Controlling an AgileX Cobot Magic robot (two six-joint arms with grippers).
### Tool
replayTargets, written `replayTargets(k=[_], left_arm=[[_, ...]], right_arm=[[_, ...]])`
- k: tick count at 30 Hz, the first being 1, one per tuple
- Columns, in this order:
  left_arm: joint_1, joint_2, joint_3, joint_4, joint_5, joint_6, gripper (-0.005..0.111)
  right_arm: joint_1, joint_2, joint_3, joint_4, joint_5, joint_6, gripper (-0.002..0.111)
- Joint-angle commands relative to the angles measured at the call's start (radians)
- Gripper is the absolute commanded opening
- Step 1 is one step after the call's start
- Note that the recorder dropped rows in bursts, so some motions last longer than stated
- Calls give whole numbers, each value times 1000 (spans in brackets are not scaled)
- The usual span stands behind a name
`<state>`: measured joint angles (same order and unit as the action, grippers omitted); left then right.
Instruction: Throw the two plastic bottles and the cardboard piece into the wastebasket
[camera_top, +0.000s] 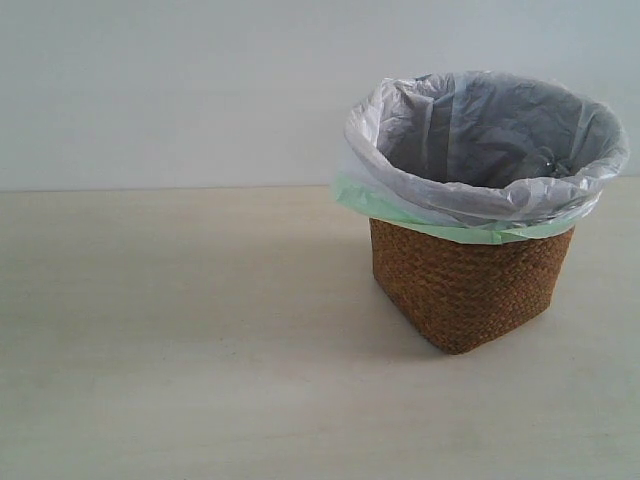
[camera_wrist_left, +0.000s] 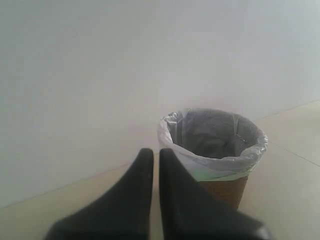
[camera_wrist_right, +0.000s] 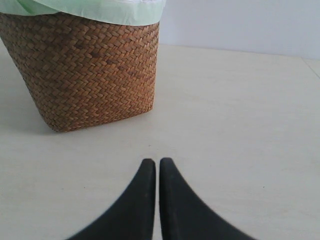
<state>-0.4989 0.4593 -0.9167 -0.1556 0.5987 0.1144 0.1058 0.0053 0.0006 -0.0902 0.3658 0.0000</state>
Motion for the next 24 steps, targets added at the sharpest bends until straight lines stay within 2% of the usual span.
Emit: replayTargets(k=[1, 11, 24], left_arm=[[1, -4, 5, -12, 1, -13, 4], [4, -21, 7, -3, -1, -13, 4], [255, -218, 7, -3, -1, -13, 4]], right_arm=[[-5, -5, -1, -2, -4, 0, 0], [-5, -5, -1, -2, -4, 0, 0], [-5, -5, -1, -2, -4, 0, 0]])
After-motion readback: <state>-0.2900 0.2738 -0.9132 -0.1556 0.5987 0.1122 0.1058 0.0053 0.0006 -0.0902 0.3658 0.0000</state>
